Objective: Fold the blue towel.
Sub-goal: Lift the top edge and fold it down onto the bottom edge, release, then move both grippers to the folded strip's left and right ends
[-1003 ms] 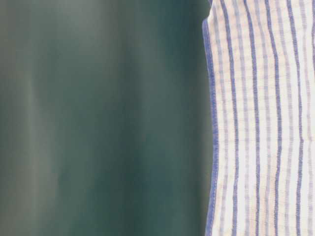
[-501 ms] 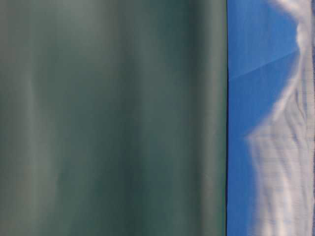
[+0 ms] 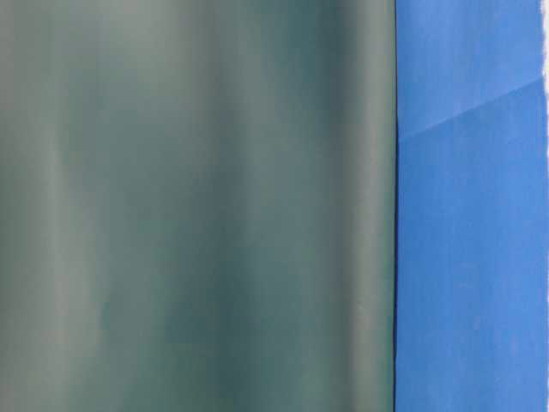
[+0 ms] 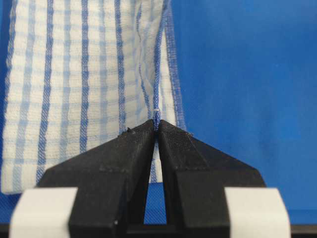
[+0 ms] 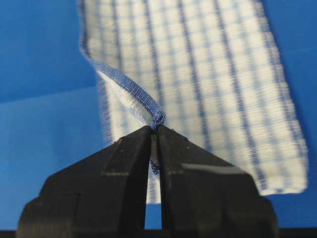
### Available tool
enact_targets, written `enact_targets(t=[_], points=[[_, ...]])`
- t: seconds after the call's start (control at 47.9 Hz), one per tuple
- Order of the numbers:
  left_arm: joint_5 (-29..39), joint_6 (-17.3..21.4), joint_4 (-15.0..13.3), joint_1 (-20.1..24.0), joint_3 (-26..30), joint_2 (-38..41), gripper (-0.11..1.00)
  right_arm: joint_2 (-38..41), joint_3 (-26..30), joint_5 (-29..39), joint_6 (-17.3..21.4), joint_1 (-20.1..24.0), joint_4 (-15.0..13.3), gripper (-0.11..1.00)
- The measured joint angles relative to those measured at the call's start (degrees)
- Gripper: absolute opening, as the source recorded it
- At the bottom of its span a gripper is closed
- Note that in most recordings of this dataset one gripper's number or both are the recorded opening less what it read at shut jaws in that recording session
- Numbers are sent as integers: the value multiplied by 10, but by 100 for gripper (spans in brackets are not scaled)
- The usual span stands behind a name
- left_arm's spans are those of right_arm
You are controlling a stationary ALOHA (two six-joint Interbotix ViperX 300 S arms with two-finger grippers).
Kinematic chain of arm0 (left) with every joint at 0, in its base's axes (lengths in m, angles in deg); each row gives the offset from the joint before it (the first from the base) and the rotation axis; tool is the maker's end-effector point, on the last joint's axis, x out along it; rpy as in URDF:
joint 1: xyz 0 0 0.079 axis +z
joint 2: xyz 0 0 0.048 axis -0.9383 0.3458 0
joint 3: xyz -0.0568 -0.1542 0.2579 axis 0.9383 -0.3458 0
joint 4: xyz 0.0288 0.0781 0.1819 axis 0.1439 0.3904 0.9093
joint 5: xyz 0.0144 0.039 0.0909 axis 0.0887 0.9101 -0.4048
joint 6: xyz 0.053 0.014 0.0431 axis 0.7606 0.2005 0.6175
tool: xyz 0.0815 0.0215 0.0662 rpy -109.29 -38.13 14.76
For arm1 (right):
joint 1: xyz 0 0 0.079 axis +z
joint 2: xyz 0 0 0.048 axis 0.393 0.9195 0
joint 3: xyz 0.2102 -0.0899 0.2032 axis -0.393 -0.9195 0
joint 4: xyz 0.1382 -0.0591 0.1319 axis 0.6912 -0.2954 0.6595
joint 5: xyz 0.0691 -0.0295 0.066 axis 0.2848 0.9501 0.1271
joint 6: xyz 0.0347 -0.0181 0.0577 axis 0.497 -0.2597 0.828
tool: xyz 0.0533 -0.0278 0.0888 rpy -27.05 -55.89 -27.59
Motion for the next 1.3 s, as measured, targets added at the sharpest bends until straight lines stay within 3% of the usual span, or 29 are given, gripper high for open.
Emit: enact_targets(t=[0.167,0.272,0.376,0.439,0.501,0.585,0.627,0.752,0.961,1.128,1.295], points=[[0,-11,0,0,0,0,6,0,0,4,0,11,6,0],[-1,-11,0,0,0,1,26,0,1,9,0,11,6,10],[-4,-11,0,-1,1,2,57,0,4,11,0,11,7,32],[-4,-11,0,0,2,2,76,0,8,11,-1,11,7,50],[-3,-11,0,-1,2,0,87,0,11,11,-4,11,7,70],[4,-7,0,-1,2,-10,84,-2,12,11,-11,11,7,90],[11,-4,0,-1,2,-18,82,-5,12,11,-15,11,7,94],[42,-3,0,10,4,-59,79,-26,13,11,-33,4,5,88],[77,6,2,68,5,-106,80,-64,10,24,-69,-63,6,89],[89,53,3,111,6,-101,79,-64,10,51,-97,-115,5,89],[88,90,4,120,11,-70,80,-54,10,61,-111,-142,5,89]])
